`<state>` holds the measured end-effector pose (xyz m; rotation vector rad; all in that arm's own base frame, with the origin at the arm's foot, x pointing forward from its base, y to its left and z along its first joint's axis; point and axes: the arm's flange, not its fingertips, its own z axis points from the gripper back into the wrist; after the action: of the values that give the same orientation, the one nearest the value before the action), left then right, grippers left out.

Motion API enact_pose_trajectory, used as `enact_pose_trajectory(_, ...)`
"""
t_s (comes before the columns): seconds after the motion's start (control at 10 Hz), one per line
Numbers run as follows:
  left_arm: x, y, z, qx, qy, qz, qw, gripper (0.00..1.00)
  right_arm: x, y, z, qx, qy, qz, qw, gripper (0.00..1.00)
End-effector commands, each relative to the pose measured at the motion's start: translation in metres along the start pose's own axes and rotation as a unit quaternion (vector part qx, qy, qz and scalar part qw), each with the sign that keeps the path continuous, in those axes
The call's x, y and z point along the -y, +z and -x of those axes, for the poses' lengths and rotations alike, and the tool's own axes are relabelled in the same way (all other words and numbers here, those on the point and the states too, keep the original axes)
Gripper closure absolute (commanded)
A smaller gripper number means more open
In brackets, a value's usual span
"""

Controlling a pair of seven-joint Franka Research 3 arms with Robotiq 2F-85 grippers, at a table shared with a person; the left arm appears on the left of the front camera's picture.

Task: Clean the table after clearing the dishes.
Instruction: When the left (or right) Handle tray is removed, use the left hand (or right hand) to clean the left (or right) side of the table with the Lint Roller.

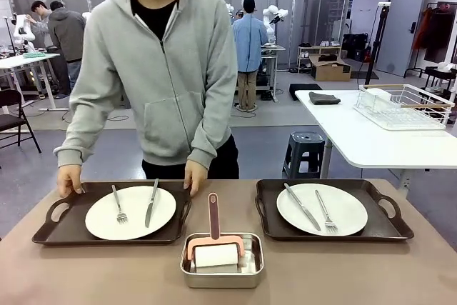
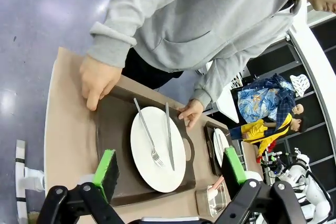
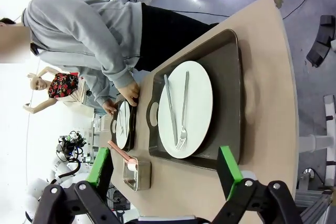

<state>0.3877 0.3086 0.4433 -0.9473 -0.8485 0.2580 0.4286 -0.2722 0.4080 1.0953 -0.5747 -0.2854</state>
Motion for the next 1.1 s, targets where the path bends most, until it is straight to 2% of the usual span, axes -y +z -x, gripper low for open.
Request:
enact_pose_trajectory(0.0,0.0,0.0017,-0.0028,0.004,0.0,0.004,1.0,0.0,-0.0035,0.0001,0.0007,-0.001,0.002,-0.003,1.0,0.0)
enact_pose_trajectory(1.0,0.0,0.0017,-0.0028,0.004,0.0,0.004,1.0,0.0,-0.0035,0.0001,0.0007,-0.001,0.002,-0.003,1.0,0.0)
